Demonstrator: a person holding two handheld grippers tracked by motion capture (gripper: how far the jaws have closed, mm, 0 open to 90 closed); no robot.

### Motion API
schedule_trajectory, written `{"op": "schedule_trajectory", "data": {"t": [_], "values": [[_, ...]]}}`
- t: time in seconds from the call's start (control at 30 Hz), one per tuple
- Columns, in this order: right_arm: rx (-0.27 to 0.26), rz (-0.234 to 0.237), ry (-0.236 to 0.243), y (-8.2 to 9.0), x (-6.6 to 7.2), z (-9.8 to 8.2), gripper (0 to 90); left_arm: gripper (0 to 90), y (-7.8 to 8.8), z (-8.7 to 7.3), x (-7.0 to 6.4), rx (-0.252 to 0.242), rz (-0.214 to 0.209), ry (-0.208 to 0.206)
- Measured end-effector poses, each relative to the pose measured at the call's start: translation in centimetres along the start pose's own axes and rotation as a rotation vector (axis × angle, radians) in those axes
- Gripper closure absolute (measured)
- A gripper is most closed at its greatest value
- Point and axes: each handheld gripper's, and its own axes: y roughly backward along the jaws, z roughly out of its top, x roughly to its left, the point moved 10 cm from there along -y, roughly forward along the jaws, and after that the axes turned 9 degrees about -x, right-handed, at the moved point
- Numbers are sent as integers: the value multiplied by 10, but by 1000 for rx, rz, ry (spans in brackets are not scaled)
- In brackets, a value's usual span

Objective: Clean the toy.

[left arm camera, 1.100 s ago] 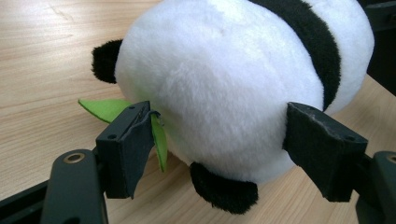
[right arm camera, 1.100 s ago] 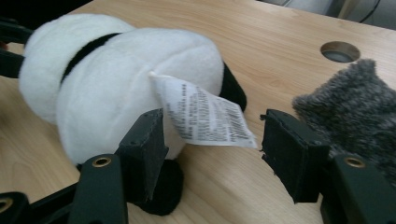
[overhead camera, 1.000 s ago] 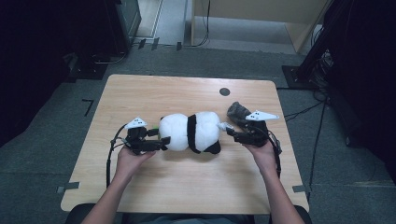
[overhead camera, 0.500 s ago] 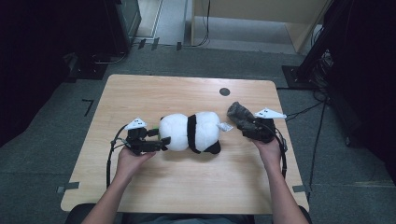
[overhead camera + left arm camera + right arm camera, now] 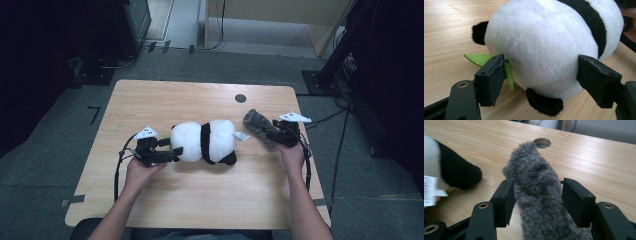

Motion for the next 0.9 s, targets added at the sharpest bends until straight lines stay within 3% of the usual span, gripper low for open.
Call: {"op": "schedule_trajectory", "data": {"t": [0.2,0.43,0.73,0.9], "values": [[45,-24,-17,-14,-15,-14,454,238,0,0,0,-2,-5,5],[102,-13,-53,-30,-20,-34,530,238,0,-1,0,-6,-8,13],[65,-4,-58,-36,-20,-46,559,237,0,-2,1,-7,-9,4],[76,5,-82,-36,-21,-48,533,236,0,-2,1,-8,-5,-2]]}}
